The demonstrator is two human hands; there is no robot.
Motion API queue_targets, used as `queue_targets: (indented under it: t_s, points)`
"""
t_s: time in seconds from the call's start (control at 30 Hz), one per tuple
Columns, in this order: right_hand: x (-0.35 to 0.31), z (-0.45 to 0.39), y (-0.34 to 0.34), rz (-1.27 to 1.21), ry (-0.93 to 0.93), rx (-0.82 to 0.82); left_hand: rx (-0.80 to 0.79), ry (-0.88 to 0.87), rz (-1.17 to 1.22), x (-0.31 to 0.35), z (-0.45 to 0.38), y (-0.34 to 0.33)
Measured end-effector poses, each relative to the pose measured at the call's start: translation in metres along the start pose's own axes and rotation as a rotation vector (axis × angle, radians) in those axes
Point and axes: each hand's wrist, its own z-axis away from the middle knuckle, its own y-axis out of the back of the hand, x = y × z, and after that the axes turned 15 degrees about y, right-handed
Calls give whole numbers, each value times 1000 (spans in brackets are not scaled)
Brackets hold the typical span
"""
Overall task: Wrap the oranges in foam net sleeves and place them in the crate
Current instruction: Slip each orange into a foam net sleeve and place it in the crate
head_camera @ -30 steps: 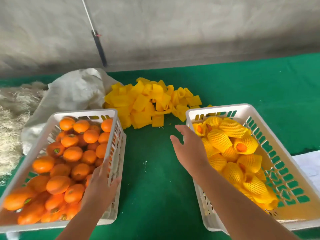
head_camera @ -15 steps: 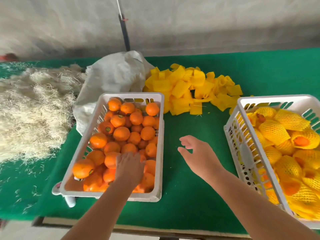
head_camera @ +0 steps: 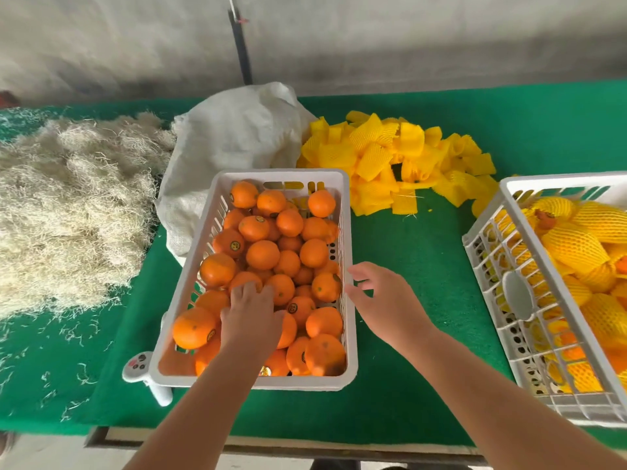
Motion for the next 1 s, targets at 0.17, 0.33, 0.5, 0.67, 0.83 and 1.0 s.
queue_targets:
  t_s: [0.17,0.33,0.5,0.67,0.83,1.0]
  points:
    - [4,3,-6,-26,-7,10,-57,-6,144,-17,-4,-2]
    - [13,8,-6,-52,-32,18,-78,35,782,-5,1,15]
    - [15,15,8,-166,-45,57,-632,81,1585,48,24,43]
    - [13,24,44,-553,-46,58,-391,-177,1393,85,51,48]
    - [24,27,84,-936,-207,41,-120,-333,1056,118,71,53]
    - [50,33,102,-887,-214,90,-27,-425,827,161,90,49]
